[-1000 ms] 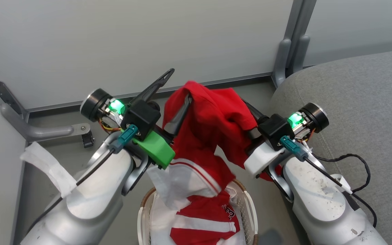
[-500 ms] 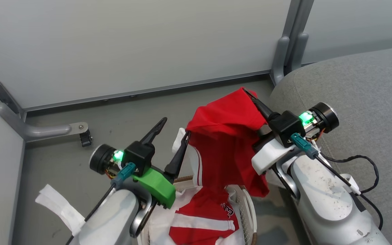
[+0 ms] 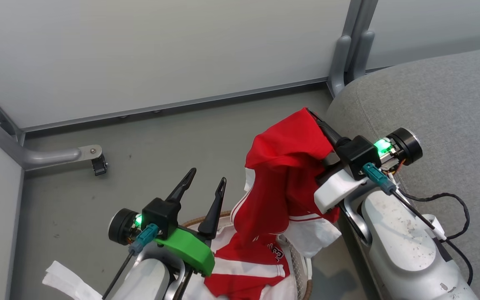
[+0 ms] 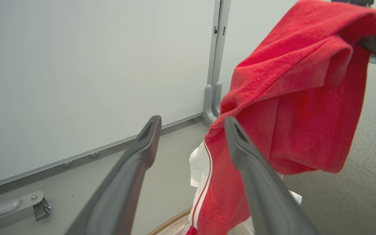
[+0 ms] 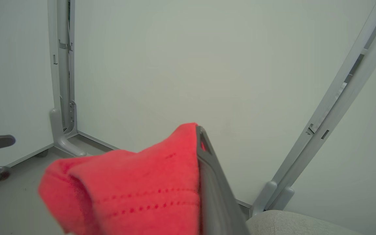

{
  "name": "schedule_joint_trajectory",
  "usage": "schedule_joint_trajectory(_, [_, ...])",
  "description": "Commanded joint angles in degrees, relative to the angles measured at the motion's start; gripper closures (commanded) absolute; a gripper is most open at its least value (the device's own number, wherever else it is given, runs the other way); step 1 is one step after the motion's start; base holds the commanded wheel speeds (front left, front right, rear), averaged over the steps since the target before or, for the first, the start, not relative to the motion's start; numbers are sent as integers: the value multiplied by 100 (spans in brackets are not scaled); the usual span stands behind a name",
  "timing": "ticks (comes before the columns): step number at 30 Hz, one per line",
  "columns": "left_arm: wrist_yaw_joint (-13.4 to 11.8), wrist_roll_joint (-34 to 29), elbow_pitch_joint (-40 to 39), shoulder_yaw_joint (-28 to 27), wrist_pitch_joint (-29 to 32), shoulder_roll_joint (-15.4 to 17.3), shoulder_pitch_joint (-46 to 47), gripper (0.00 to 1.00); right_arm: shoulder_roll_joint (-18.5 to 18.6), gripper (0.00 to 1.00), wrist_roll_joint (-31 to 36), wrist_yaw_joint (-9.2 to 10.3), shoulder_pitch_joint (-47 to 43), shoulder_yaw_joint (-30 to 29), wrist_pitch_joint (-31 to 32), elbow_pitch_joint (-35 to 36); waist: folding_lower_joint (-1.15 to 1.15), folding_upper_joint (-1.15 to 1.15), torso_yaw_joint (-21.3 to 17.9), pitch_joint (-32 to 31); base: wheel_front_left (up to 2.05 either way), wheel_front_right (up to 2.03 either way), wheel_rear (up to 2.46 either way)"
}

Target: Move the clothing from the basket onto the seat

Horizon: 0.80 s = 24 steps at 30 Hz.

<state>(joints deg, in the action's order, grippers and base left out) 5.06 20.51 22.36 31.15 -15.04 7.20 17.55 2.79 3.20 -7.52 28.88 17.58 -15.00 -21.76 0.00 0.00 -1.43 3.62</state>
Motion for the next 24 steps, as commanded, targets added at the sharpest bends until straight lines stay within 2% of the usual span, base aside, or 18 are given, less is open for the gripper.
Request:
schedule_joint_trajectory(1, [47, -77, -26, -76, -21, -41, -125, 0, 19, 100, 56, 6, -6, -41, -28, 1, 0, 0, -21, 15, 0, 0, 0])
schedule_joint_trajectory(10, [155, -288, -162, -298, -21, -203, -223, 0, 114, 100, 154, 6, 169, -134, -29, 49, 0, 0, -310, 171, 0, 0, 0])
schedule_joint_trajectory(24, [238, -585, -391, -387, -14, -248, 87, 0, 453, 100, 207, 7, 551, -587, -28, 319, 0, 0, -1550, 893, 0, 0, 0])
